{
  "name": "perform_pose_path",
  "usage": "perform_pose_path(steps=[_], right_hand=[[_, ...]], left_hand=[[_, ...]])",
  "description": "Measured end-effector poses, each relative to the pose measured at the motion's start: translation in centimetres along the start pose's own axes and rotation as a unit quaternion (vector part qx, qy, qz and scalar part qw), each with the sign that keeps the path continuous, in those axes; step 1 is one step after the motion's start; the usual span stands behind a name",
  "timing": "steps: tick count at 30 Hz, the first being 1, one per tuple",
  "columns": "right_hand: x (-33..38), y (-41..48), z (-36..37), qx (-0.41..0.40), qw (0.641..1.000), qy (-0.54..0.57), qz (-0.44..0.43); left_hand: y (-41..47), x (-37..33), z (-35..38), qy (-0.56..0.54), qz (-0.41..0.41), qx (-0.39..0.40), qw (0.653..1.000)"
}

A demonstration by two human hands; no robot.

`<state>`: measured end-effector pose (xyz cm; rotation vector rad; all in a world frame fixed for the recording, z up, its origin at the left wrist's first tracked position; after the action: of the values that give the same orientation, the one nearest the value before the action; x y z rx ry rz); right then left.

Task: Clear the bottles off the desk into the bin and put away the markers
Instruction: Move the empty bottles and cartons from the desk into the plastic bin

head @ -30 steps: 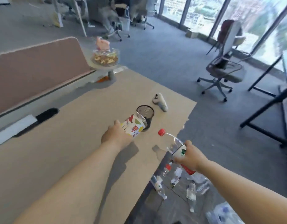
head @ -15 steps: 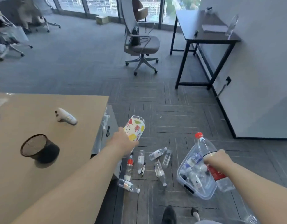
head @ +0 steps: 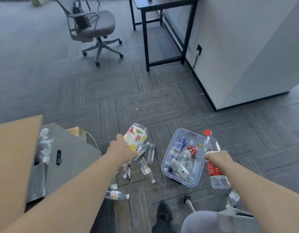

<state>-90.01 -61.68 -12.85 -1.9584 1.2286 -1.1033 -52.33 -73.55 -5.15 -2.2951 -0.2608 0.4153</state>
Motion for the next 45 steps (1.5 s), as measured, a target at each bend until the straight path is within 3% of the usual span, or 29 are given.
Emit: perform_pose_path(steps=[6, 14, 19, 27, 37, 45], right_hand=[[0.0, 1.6, -3.0, -0.057, 0.996, 0.061, 0.009], [-6.1, 2.5, -0.6, -0.030, 0.997, 0.063, 0.034], [-9.9, 2.7, 1.4, -0.026, 0.994, 0.096, 0.041], [-11.7, 2.5, 1.7, -0.031, 0.995, 0.076, 0.053], [-11.4, 2.5, 4.3, 0.007, 0.997, 0.011, 0.075], [-6.4, 5.0, 8.2, 0.043, 0.995, -0.088, 0.020]], left_hand=[[3.8, -4.7, 5.1, -0.062, -0.002, 0.065, 0.996], [7.9, -7.0, 14.6, -0.100, -0.059, 0.122, 0.986], [9.1, -9.2, 18.9, -0.086, -0.046, 0.137, 0.986], [10.2, -14.8, 17.9, -0.118, 0.037, 0.118, 0.985], [11.7, -6.3, 17.3, -0.100, -0.016, 0.102, 0.990], [13.3, 3.0, 14.3, -0.135, -0.088, 0.066, 0.985]])
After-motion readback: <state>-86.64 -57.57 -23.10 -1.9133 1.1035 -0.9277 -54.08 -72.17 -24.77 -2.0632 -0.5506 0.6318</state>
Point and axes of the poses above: each hand's wrist, its own y-axis towards the middle knuckle, its own z-axis out of the palm, x = y × z, the point moved 9 cm from there along y, towards the middle knuckle, and after that the axes turned 8 degrees about x, right-handed, at the moved point
